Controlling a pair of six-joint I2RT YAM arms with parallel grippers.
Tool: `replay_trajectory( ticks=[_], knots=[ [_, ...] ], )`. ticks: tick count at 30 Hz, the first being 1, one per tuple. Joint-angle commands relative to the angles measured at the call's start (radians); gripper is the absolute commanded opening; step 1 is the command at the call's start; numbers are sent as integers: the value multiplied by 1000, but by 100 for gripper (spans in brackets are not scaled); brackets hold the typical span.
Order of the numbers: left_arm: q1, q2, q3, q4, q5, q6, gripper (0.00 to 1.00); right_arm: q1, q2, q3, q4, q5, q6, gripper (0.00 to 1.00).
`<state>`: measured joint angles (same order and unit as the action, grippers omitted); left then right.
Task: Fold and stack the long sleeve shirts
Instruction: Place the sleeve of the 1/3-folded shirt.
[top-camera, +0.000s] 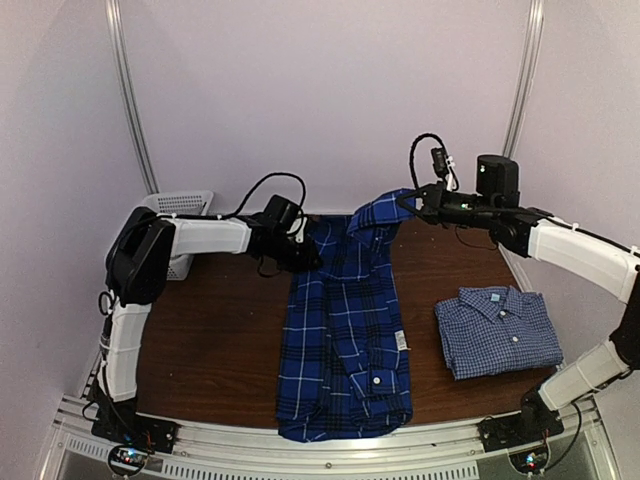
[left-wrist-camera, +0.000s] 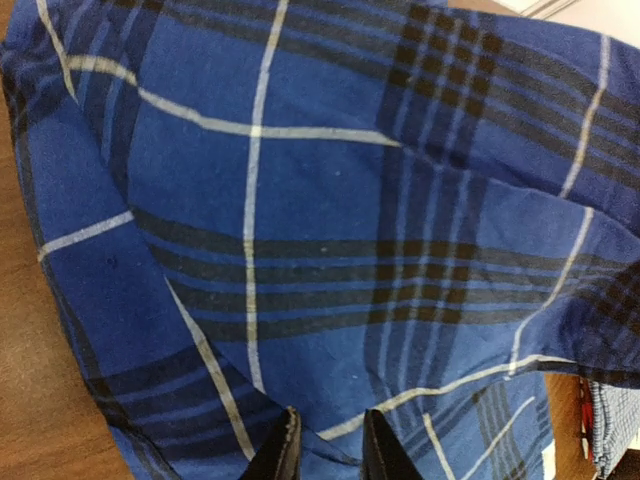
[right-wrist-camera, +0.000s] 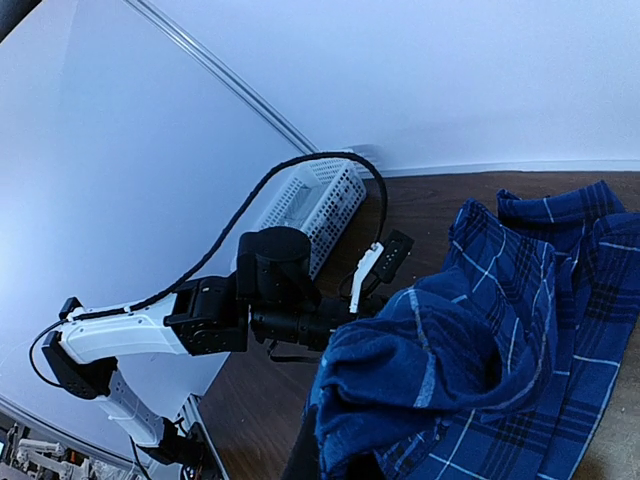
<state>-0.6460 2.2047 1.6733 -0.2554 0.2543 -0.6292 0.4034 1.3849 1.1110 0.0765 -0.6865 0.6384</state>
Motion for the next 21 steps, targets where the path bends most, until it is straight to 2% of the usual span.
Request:
replay_trajectory(
  ticks=[1, 11, 16, 21],
  knots=[
    [14, 77, 46, -6, 8, 14, 22, 2, -19, 12, -38, 31, -30, 0],
    [28, 91, 62, -27, -15, 35, 22, 2, 60, 250, -169, 44, -91, 0],
    [28, 19, 38, -30, -6, 52, 22, 2, 92, 295, -190, 45, -100, 0],
    [24, -80, -58, 23, 52, 38, 21, -1, 108, 304, -199, 59, -113, 0]
  ],
)
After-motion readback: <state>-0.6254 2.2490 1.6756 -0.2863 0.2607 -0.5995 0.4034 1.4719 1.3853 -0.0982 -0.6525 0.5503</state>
